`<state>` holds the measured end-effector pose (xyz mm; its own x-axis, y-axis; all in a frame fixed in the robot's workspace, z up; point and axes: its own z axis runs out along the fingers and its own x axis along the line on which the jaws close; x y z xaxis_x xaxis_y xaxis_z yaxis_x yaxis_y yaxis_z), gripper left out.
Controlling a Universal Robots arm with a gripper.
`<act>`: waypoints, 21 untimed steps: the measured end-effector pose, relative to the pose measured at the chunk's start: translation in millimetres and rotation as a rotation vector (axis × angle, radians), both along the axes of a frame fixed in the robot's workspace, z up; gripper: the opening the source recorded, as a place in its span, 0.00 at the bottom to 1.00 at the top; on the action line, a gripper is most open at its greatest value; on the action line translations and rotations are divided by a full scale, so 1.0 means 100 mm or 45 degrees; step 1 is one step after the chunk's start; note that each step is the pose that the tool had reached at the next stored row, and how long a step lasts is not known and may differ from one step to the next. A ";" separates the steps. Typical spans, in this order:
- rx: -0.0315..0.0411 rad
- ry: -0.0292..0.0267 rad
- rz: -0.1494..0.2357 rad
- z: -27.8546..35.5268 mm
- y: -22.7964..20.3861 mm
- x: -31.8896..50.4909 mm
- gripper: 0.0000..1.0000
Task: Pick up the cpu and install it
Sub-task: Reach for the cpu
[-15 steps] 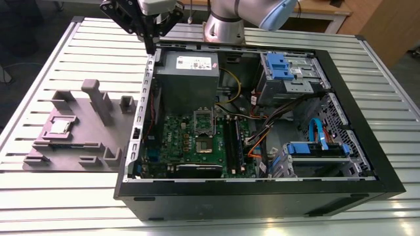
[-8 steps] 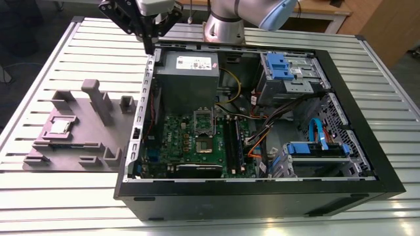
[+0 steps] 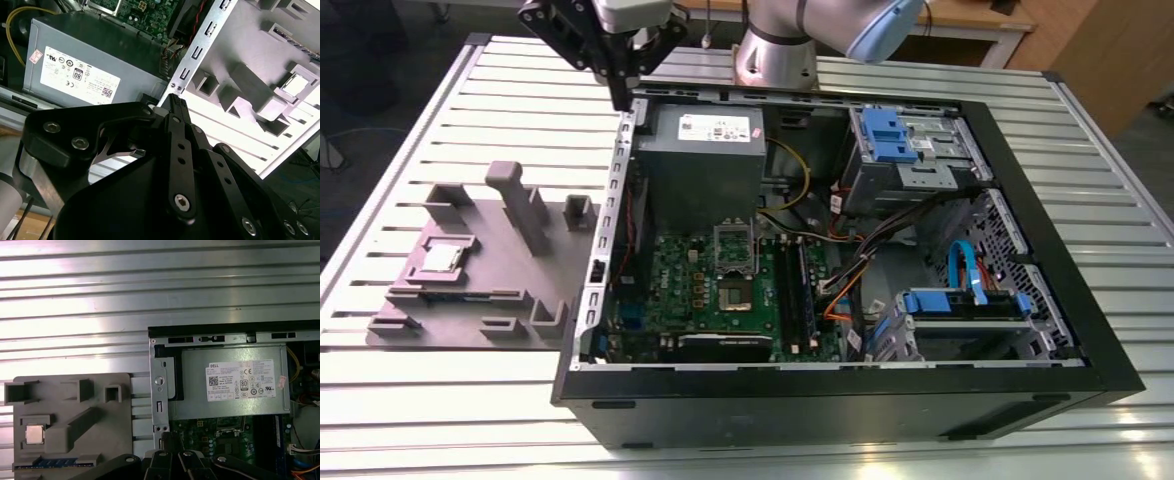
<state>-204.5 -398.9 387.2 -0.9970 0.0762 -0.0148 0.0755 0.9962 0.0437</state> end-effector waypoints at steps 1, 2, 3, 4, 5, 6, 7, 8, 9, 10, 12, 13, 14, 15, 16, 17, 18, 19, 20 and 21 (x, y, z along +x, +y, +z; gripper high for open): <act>-0.0001 0.0003 0.000 -0.001 0.000 -0.002 0.10; 0.0000 0.0005 0.000 -0.002 0.000 -0.004 0.10; 0.0000 0.0007 0.000 -0.002 0.000 -0.007 0.10; 0.0001 0.0009 0.000 -0.003 0.000 -0.009 0.10; 0.0000 0.0011 0.000 -0.004 0.000 -0.011 0.10; 0.0000 0.0013 0.000 -0.004 0.000 -0.014 0.10; 0.0000 0.0015 0.000 -0.005 0.000 -0.016 0.10; 0.0000 0.0016 0.000 -0.006 0.000 -0.018 0.10; 0.0000 0.0018 0.000 -0.006 0.000 -0.021 0.10; 0.0000 0.0018 0.000 -0.007 0.000 -0.023 0.10; -0.0001 0.0022 0.000 -0.008 0.000 -0.027 0.10; -0.0001 0.0023 0.000 -0.009 0.000 -0.029 0.10; 0.0000 0.0024 0.000 -0.010 0.000 -0.032 0.10; 0.0000 0.0025 0.000 -0.010 0.000 -0.034 0.10; 0.0000 0.0027 0.000 -0.011 0.000 -0.036 0.10; 0.0000 0.0028 0.000 -0.011 0.000 -0.038 0.10; 0.0000 0.0029 0.000 -0.012 0.000 -0.040 0.10; 0.0000 0.0030 0.000 -0.013 0.000 -0.042 0.10; 0.0000 0.0032 0.000 -0.014 0.000 -0.045 0.10; 0.0000 0.0034 0.000 -0.014 0.000 -0.047 0.10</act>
<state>-209.2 -398.9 385.7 -0.9970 0.0762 -0.0121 0.0756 0.9962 0.0434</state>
